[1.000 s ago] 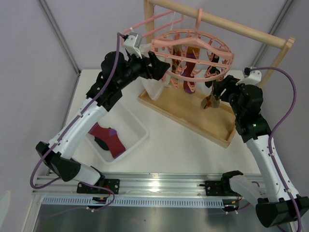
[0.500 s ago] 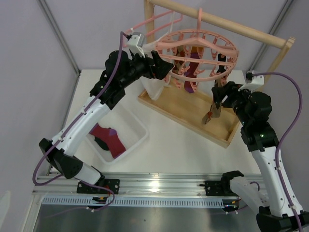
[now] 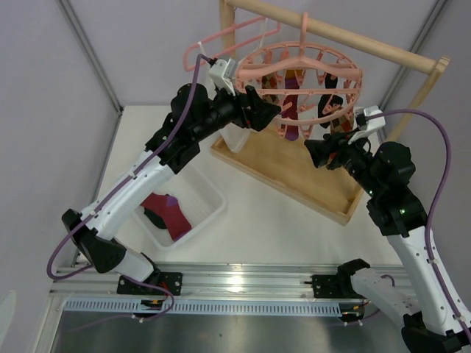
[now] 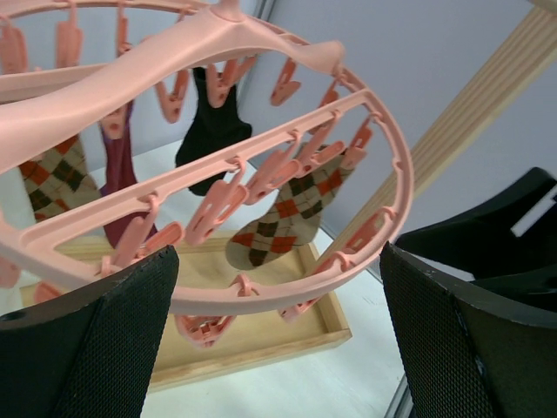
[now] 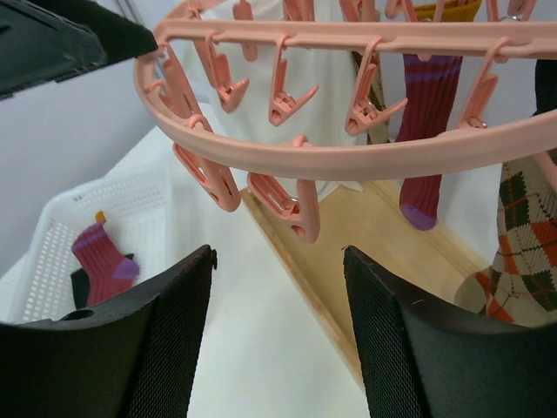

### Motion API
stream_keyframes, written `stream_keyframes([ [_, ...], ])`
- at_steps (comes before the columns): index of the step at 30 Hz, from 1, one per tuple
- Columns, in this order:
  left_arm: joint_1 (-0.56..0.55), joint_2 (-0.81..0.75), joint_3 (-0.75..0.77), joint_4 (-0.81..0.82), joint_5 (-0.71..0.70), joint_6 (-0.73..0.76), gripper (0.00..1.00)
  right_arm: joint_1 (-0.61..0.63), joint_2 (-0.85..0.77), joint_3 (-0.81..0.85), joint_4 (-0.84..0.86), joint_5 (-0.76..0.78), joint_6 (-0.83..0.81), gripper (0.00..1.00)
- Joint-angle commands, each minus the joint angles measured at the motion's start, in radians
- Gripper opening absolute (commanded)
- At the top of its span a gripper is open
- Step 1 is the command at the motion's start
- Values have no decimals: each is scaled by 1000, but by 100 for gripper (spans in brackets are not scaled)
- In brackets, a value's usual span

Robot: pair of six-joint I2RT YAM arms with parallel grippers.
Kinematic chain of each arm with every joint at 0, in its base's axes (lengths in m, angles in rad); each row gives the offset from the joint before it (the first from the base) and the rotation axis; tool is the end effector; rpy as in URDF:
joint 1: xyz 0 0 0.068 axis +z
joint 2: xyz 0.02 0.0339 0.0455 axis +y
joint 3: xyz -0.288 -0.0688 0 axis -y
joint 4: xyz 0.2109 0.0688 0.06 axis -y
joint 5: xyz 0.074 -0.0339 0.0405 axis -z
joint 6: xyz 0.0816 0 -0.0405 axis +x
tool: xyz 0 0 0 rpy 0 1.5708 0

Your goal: Clip the socks to the hanger

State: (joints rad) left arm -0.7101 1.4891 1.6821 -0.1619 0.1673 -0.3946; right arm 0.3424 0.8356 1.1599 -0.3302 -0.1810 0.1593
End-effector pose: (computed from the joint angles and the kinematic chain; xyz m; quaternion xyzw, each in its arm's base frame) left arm 0.2538 -0.2361 0.5047 0.1682 0.6756 -0.4249 0.5786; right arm 0.1476 0.0682 0.4503 -0.1280 0.6975 0.2364 0.6642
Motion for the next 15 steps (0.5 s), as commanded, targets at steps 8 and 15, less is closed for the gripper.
stream_keyframes([
  [8,-45,-26,10,39,-5,-20,100,105,62,15,72,146,-99,71],
  [15,-49,-32,-2,42,-9,-15,99,115,82,-3,115,284,-133,71],
])
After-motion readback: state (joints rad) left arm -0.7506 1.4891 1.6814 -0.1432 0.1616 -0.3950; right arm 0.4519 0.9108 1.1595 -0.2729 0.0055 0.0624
